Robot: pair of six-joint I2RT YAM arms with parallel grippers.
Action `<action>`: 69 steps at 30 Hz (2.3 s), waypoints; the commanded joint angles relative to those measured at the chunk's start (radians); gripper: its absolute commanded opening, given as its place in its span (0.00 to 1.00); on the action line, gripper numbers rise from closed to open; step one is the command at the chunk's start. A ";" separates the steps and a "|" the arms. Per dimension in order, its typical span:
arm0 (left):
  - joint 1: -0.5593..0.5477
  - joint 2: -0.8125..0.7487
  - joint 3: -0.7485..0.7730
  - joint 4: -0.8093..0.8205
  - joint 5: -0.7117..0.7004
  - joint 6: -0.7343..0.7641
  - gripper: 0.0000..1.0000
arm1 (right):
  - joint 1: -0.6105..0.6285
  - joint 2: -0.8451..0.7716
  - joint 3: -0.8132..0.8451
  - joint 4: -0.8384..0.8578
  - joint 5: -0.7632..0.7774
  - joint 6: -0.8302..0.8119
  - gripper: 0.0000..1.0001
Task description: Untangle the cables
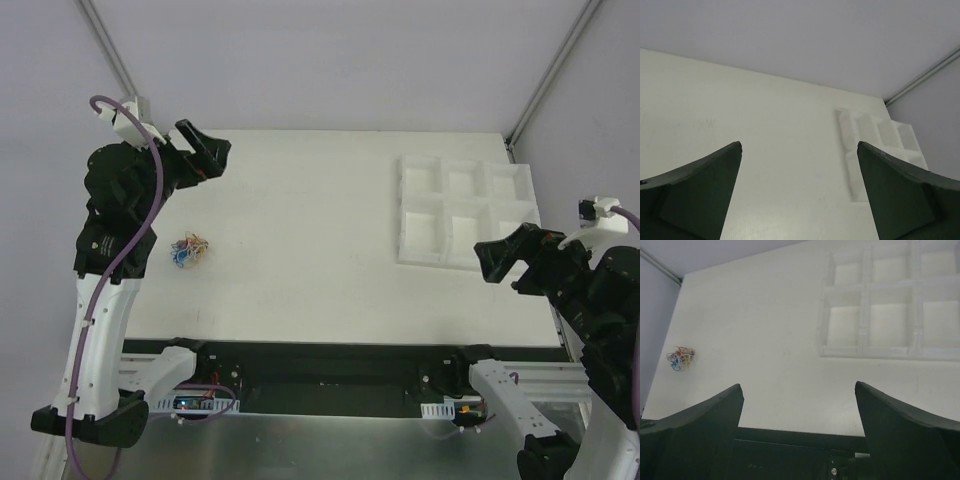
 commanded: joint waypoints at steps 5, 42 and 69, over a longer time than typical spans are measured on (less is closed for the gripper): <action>-0.019 -0.026 0.058 -0.311 -0.146 -0.019 0.99 | 0.034 0.050 0.018 -0.136 0.021 -0.028 0.96; 0.079 0.444 -0.586 -0.258 0.136 -0.281 0.14 | 0.084 -0.079 -0.333 0.045 0.009 0.018 0.96; -0.157 0.042 -0.771 -0.167 0.225 -0.348 0.50 | 0.622 0.746 -0.622 0.888 -0.345 0.422 0.61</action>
